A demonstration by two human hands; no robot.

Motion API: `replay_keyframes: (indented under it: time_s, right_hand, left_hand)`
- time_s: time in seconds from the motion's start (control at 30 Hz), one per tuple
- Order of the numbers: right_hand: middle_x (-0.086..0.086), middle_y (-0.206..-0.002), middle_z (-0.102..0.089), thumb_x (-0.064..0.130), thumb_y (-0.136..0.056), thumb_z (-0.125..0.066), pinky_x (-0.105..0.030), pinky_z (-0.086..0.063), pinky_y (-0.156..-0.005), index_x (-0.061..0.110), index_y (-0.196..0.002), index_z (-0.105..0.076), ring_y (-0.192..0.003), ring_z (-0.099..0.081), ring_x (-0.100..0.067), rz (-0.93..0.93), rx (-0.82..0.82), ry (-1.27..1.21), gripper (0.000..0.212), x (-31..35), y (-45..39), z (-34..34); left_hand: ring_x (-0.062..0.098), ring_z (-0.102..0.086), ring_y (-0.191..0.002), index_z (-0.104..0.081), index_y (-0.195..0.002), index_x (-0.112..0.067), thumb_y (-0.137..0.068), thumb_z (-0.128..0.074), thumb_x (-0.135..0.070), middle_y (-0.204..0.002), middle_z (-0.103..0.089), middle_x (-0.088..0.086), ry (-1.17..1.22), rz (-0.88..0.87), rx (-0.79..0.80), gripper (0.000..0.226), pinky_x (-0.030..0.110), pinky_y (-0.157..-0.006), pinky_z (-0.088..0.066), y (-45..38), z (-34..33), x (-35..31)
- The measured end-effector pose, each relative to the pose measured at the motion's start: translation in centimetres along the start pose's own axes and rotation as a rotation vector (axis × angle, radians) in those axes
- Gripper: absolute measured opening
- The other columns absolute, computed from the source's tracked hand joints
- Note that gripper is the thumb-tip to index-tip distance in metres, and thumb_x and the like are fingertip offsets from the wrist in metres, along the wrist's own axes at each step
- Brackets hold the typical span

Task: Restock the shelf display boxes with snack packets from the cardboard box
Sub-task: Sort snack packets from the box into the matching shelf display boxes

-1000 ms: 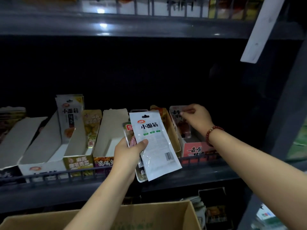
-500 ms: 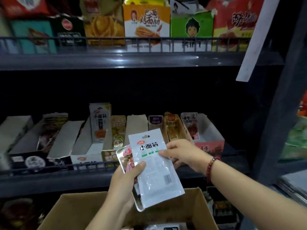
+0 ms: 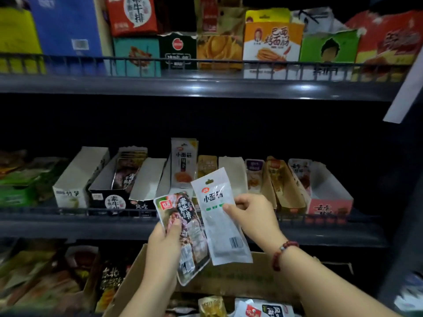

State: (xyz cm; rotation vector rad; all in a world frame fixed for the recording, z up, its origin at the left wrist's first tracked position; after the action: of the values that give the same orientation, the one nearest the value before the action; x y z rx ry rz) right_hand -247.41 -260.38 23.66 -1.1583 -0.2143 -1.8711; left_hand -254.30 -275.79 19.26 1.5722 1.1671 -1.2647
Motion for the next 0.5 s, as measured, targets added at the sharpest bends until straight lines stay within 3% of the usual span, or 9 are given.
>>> replay_keyframes:
  time_s: [0.1, 0.23, 0.3, 0.37, 0.5]
  right_hand:
    - [0.004, -0.075, -0.072, 0.033, -0.088, -0.064, -0.033, -0.058, -0.065, 0.018, -0.081, -0.075, -0.071, -0.067, -0.012, 0.075, -0.023, 0.075, 0.02, 1.0, 0.4, -2.4]
    - [0.019, -0.081, -0.07, 0.034, -0.089, -0.064, -0.012, -0.051, -0.07, 0.027, -0.098, -0.075, -0.079, -0.064, 0.007, 0.132, 0.085, -0.09, 0.016, 2.1, 0.8, -4.7]
    - [0.02, -0.083, -0.069, 0.031, -0.092, -0.06, -0.005, -0.045, -0.066, 0.027, -0.098, -0.075, -0.08, -0.062, 0.009, 0.129, 0.135, -0.119, 0.017, 2.3, 0.8, -5.3]
    - [0.013, -0.088, -0.071, 0.029, -0.095, -0.055, -0.007, -0.043, -0.063, 0.019, -0.095, -0.077, -0.082, -0.062, 0.002, 0.14, 0.161, -0.093, 0.024, 2.2, 0.5, -5.8]
    - [0.014, -0.109, -0.064, 0.017, -0.094, -0.057, -0.011, -0.047, -0.082, 0.025, -0.111, -0.07, -0.099, -0.058, -0.001, 0.113, 0.197, -0.092, 0.023, 2.1, -0.6, -5.9]
  left_hand:
    - [0.026, -0.072, -0.09, -0.066, -0.107, -0.017, -0.101, -0.049, -0.019, -0.095, -0.076, 0.004, 0.107, 0.08, 0.086, 0.019, 0.047, -0.087, -0.054, -0.2, 0.1, 0.3]
    - [0.026, -0.07, -0.102, -0.065, -0.119, -0.015, -0.093, -0.057, -0.023, -0.108, -0.074, 0.008, 0.248, 0.094, 0.237, 0.027, 0.047, -0.095, -0.051, -0.7, 0.2, -0.3]
    - [0.028, -0.069, -0.103, -0.062, -0.122, -0.011, -0.089, -0.06, -0.023, -0.11, -0.072, 0.011, 0.284, 0.096, 0.278, 0.035, 0.045, -0.094, -0.052, -1.1, 0.6, -0.5]
    - [0.029, -0.07, -0.1, -0.06, -0.121, -0.008, -0.086, -0.063, -0.014, -0.108, -0.072, 0.014, 0.295, 0.101, 0.279, 0.036, 0.041, -0.085, -0.054, -1.4, 1.2, -0.4]
    - [0.031, -0.07, -0.088, -0.061, -0.116, -0.004, -0.09, -0.054, 0.008, -0.101, -0.073, 0.016, 0.245, 0.103, 0.204, 0.029, 0.041, -0.076, -0.054, -2.5, 2.4, -0.3]
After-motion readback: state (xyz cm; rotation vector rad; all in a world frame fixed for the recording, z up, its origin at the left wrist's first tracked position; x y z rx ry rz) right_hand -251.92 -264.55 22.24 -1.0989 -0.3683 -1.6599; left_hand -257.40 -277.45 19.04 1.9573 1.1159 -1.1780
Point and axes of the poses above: each hand's wrist, its own y-axis away from the middle knuckle, its own z-axis out of the back of the hand, x = y × z, the point moved 1 cm from there along -y, towards the middle knuckle
